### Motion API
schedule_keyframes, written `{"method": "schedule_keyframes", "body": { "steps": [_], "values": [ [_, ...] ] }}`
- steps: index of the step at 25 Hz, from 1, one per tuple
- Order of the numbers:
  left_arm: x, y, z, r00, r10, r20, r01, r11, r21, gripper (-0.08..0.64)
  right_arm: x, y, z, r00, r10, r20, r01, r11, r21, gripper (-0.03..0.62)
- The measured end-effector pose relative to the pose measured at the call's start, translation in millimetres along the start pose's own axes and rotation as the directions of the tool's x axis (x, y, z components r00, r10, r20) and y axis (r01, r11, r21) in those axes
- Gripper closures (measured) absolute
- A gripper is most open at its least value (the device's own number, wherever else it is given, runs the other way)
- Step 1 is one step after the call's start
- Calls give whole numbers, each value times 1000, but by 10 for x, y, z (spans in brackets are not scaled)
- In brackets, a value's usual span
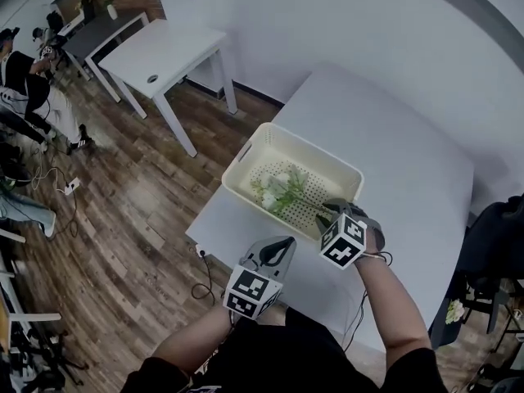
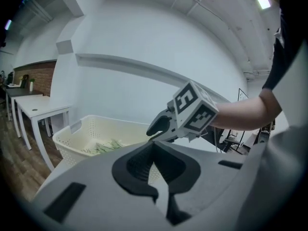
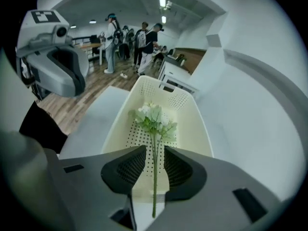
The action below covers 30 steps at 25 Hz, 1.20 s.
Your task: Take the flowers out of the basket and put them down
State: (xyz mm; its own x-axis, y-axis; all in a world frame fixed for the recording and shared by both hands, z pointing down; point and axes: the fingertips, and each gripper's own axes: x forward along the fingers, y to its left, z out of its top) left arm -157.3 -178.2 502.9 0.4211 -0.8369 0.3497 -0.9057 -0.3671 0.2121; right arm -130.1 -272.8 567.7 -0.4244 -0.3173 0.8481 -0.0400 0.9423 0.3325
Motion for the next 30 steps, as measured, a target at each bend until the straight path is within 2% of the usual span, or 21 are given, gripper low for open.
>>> {"method": "schedule_keyframes", "body": {
  "steps": [2,7,11,18,20,25,30],
  "values": [
    [24,-14,-29,1000,-1,-9,1,1000,9,554,168,-13,-47,997,28,-67,-32,998,-60,482],
    [57,-11,-98,1000,1,-24,-1,1000,15,554,535,-13,-133,980,104,-172,-120,989,-82,477],
    [73,20,-162,999,5,-41,-4,1000,20,554,730,-20,-200,967,102,-233,-133,983,-124,476],
    [94,133,-241,998,0,-57,-1,1000,-12,554,981,-12,-280,943,98,-317,-163,969,-185,477],
    [104,166,-252,998,0,-59,-1,1000,-20,554,1027,-24,-280,939,96,-329,-168,966,-199,479],
    [72,250,-287,998,3,-61,-5,999,-35,554,1059,-30,-273,934,101,-344,-180,962,-206,532],
    [24,302,-282,999,5,-53,-8,999,-52,554,1020,-124,-221,951,60,-303,-126,971,-202,565]
  ]
}}
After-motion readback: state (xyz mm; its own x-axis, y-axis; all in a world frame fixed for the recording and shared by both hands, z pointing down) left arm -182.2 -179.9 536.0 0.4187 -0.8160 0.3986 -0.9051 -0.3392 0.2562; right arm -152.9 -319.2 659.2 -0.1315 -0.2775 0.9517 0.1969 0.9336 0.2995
